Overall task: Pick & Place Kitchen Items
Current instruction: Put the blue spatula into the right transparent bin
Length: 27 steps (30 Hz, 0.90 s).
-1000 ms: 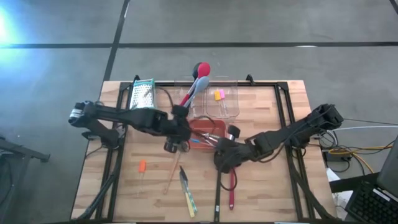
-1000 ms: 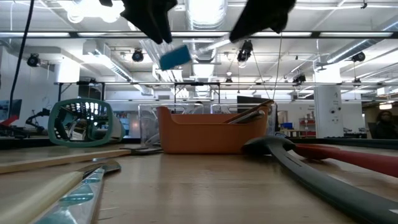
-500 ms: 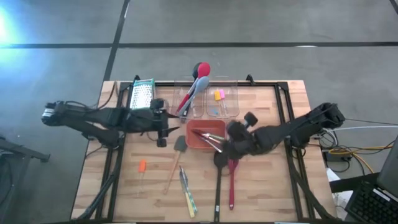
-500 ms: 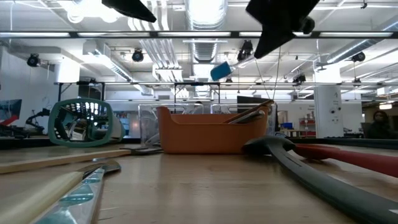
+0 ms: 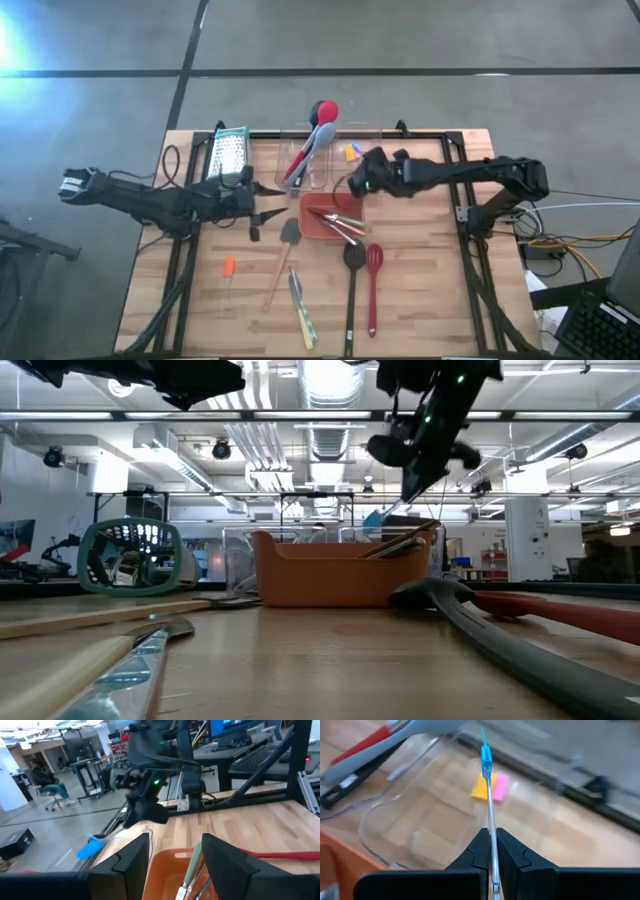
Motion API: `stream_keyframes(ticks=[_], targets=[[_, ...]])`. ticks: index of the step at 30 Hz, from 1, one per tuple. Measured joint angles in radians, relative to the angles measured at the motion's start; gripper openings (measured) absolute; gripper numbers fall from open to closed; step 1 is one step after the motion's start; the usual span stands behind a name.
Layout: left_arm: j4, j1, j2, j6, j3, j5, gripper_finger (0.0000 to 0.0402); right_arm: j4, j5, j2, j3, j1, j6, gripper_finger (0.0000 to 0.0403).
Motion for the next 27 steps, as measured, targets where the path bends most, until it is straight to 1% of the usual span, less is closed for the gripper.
stream_keyframes(ticks=[3,8,15,18,23,27], targets=[[0.0,0.0,-0.009,0.0,-0.01,0.001,0.0186,0.121,-0.111,0.006,-0.037,-0.076,-0.059,0.0009],[0.0,0.0,-0.02,0.0,-0.013,0.003,0.0186,0.164,-0.201,0.022,-0.072,-0.179,-0.06,0.0008],[0.023,0.0,-0.027,0.0,-0.013,0.003,0.0186,0.201,-0.295,0.057,-0.078,-0.225,-0.065,0.0008],[0.037,0.0,-0.027,0.001,-0.013,0.003,0.0186,0.193,-0.301,0.094,-0.059,-0.241,-0.072,0.0008],[0.043,0.0,-0.025,0.0,-0.012,0.018,0.0186,0.183,-0.368,0.158,-0.012,-0.272,-0.107,0.0008],[0.04,0.0,-0.025,0.0,-0.015,0.022,0.0186,0.108,-0.439,0.194,0.031,-0.304,-0.117,0.0009]])
